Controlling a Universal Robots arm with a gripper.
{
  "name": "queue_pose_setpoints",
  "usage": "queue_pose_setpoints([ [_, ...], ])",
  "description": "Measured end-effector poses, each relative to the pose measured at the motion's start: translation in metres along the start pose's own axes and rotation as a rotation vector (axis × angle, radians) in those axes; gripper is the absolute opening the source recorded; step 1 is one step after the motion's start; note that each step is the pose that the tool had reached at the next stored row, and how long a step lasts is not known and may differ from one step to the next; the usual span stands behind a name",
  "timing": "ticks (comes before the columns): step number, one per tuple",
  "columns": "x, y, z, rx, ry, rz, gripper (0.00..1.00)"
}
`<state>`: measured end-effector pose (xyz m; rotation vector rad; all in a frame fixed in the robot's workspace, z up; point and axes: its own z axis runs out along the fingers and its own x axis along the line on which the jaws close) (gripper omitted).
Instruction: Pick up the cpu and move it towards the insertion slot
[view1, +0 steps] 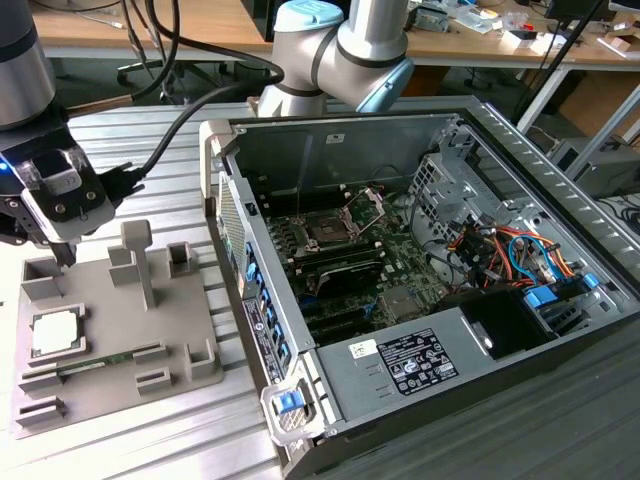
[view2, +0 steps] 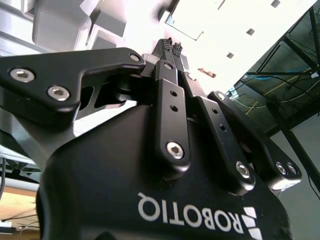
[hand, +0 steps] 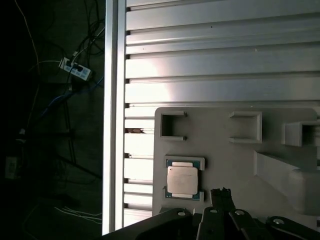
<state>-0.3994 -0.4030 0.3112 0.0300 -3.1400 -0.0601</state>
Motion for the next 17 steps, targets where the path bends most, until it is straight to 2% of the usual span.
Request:
queue_pose_setpoints([
  [17,0.0000,-0.0012,0.0054,0.0000,0.0000,0.000,0.11],
])
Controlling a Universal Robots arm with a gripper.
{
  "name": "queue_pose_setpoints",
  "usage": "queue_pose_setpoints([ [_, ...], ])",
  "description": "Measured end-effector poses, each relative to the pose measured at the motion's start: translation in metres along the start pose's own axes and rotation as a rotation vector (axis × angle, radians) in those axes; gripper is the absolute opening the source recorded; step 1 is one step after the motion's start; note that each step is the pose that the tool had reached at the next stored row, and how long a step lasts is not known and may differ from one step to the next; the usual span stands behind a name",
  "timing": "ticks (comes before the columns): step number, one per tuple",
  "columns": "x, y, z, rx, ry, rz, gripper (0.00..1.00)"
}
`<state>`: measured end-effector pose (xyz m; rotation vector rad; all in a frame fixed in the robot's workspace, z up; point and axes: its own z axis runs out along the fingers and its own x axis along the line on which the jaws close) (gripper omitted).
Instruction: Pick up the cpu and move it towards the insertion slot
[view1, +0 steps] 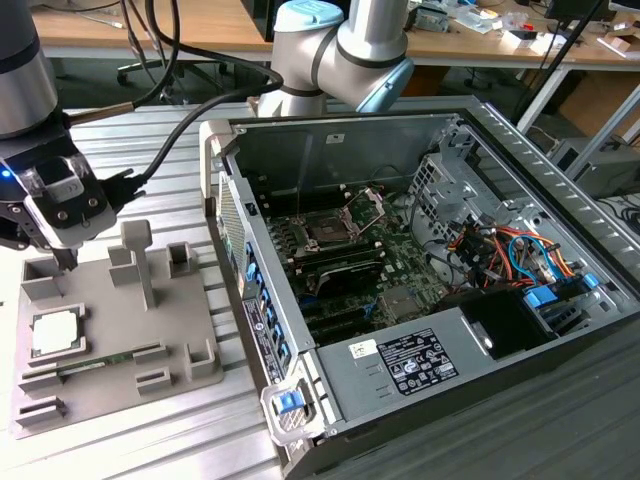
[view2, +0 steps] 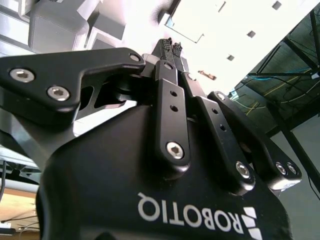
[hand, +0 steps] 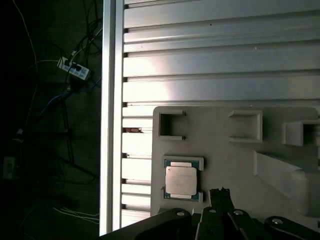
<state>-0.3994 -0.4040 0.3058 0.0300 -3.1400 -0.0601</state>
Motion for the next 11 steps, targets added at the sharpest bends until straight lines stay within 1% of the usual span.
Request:
queue_pose_setpoints([
  [11,0.0000,-0.0008,0.0035,0.0000,0.0000,0.000,0.11],
])
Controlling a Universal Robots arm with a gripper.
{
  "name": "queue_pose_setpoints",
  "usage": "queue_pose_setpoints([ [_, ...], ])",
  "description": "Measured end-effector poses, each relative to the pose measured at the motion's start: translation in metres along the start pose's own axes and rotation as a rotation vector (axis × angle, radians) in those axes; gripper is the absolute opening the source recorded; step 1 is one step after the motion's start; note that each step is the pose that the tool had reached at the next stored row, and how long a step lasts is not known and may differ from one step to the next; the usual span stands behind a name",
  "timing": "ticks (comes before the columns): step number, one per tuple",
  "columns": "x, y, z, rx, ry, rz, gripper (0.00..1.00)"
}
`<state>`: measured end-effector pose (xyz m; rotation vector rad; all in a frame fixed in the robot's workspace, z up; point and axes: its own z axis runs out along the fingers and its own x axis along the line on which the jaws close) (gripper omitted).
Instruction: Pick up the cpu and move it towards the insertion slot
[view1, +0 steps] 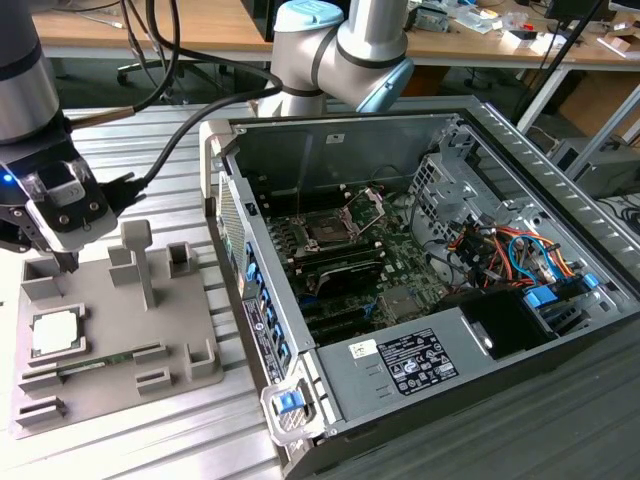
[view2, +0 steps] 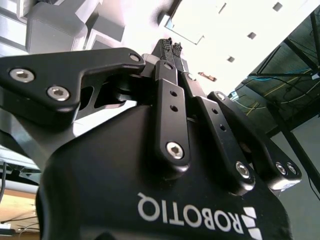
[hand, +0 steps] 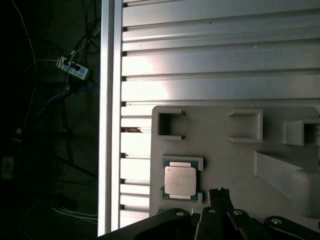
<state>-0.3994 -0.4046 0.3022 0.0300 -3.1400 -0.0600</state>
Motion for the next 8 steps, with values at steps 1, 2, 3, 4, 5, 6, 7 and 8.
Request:
queue_pose_setpoints([
  [1,0.0000,-0.0001,0.0003,0.0000,0.0001,0.000,0.11],
  [2,0.0000,-0.0001,0.0005,0.0001,0.0000,0.000,0.11],
  [3,0.0000,-0.0002,0.0009,0.0000,0.0000,0.000,0.11],
  [4,0.0000,-0.0003,0.0011,0.0000,0.0000,0.000,0.11],
  [5,0.0000,-0.0003,0.0014,0.0000,0.0000,0.000,0.11],
  [6,0.0000,-0.0004,0.0019,0.0000,0.0000,0.000,0.11],
  [7,0.0000,-0.0006,0.0022,0.0000,0.0000,0.000,0.11],
  [8,0.0000,-0.0006,0.0024,0.0000,0.0000,0.000,0.11],
])
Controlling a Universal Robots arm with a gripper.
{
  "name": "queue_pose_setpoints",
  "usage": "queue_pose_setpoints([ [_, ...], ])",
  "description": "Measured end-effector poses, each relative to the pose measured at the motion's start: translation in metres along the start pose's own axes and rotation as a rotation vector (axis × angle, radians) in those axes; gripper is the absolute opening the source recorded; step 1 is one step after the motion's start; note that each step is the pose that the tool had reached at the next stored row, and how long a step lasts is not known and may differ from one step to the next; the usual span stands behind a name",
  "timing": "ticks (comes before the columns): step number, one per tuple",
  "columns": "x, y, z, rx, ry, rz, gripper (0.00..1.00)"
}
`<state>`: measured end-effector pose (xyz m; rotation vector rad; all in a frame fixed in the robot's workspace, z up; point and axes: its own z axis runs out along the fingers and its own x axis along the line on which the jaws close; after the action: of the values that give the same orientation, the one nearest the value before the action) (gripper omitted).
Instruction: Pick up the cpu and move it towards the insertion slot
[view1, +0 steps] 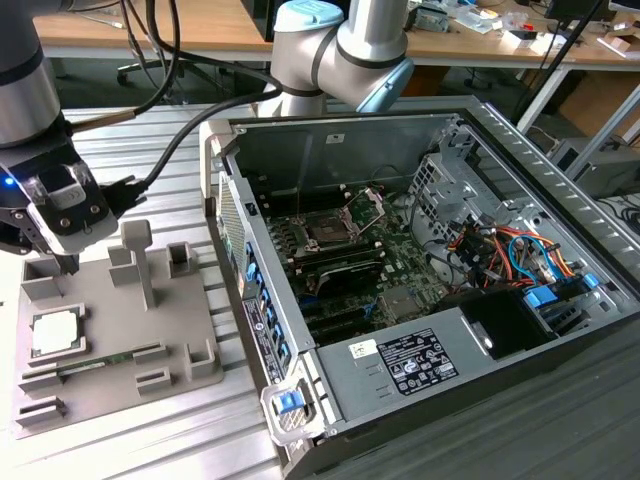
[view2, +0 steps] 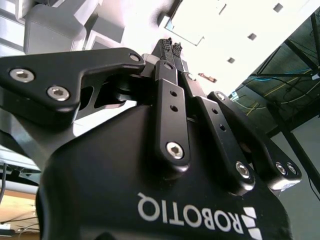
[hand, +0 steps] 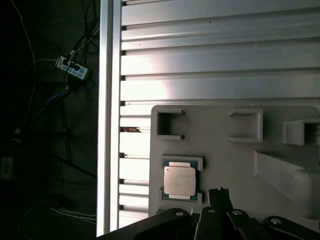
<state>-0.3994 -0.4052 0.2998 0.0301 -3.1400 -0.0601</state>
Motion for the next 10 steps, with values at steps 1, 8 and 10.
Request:
queue_pose_setpoints([
  [1,0.0000,-0.0001,0.0003,0.0001,0.0001,0.000,0.11],
  [8,0.0000,-0.0011,0.0032,0.0000,0.0001,0.000,0.11],
  [10,0.0001,-0.0014,0.0039,0.0000,0.0000,0.000,0.11],
])
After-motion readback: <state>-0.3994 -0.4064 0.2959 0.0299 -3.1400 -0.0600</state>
